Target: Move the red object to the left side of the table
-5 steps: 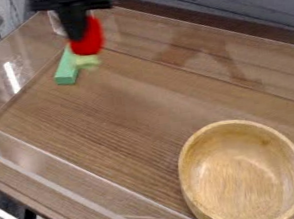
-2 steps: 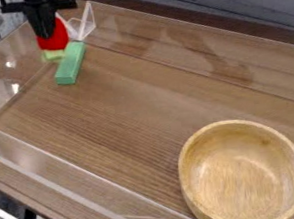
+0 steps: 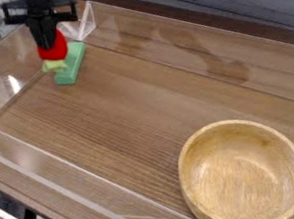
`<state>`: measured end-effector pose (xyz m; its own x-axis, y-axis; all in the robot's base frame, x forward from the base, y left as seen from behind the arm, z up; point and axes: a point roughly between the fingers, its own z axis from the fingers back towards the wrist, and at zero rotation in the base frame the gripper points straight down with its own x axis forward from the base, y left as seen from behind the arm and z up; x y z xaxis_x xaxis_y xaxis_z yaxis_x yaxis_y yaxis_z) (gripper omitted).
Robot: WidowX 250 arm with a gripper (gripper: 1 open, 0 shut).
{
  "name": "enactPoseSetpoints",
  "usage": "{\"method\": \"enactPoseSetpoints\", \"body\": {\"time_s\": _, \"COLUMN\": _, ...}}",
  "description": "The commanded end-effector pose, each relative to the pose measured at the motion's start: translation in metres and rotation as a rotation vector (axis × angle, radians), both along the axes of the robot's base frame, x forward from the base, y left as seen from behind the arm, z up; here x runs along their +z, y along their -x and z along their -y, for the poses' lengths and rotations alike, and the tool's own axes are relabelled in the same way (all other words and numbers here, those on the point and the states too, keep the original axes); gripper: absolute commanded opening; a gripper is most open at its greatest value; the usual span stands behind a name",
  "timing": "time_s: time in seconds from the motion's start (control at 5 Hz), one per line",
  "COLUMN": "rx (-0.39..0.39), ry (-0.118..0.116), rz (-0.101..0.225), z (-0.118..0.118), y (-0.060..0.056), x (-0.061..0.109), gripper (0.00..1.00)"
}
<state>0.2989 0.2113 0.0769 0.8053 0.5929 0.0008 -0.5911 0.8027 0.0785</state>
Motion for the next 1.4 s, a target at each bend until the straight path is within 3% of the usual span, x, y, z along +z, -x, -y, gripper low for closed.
{"method": "enactPoseSetpoints", "body": {"time_s": 0.0, "rx": 0.087, "ry": -0.042, "rz": 0.040, "z": -0.003, "y": -0.009, "x": 0.010, "gripper": 1.00}}
{"method": "enactPoseSetpoints", "body": {"time_s": 0.8, "rx": -0.063, "ry": -0.012, "rz": 0.041, "z": -0.003, "y": 0.004, "x": 0.028, "gripper": 1.00}}
{"method": "enactPoseSetpoints", "body": {"time_s": 1.2, "rx": -0.237, "ry": 0.006, "rz": 0.051, "z": -0.006, "y": -0.004, "x": 0.037, "gripper": 1.00}}
